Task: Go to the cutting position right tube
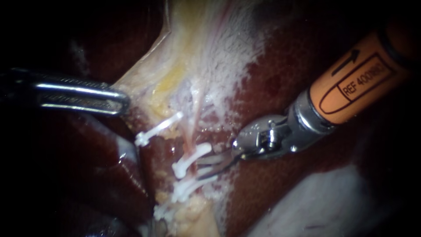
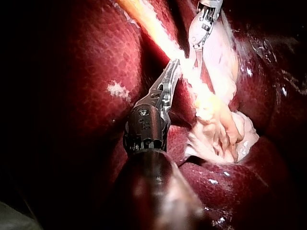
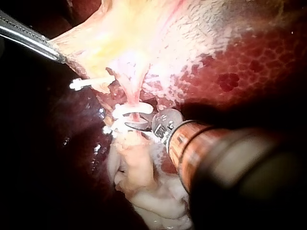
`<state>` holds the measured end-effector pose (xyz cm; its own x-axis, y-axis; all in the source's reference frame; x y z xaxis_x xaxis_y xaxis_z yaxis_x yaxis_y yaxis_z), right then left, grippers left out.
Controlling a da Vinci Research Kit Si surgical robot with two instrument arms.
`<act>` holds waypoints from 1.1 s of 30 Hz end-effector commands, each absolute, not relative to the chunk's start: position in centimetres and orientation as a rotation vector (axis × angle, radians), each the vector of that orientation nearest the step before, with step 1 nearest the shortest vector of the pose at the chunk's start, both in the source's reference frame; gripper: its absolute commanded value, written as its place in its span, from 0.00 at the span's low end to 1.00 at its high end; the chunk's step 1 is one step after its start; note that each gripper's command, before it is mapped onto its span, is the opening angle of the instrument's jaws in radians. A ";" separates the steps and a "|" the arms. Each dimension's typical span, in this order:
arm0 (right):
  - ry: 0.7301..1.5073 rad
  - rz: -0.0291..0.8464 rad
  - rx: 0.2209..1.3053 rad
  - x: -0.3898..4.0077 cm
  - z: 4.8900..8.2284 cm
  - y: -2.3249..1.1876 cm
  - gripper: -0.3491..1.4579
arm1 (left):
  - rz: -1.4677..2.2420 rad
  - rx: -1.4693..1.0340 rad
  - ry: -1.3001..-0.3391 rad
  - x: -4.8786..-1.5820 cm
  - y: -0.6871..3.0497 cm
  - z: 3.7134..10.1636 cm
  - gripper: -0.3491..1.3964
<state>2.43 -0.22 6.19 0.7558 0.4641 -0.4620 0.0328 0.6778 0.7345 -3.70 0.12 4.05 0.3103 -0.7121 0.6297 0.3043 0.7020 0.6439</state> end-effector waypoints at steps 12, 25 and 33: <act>0.680 0.267 0.809 2.33 6.27 -0.14 0.32 | -0.703 0.449 -1.055 -3.70 0.11 4.02 0.00; 0.740 0.305 0.848 2.53 6.25 -0.23 0.31 | -0.700 0.444 -1.056 -3.73 0.10 4.00 0.00; 0.748 0.292 0.857 2.60 6.24 -0.26 0.31 | -0.700 0.443 -1.056 -3.75 0.10 4.00 0.00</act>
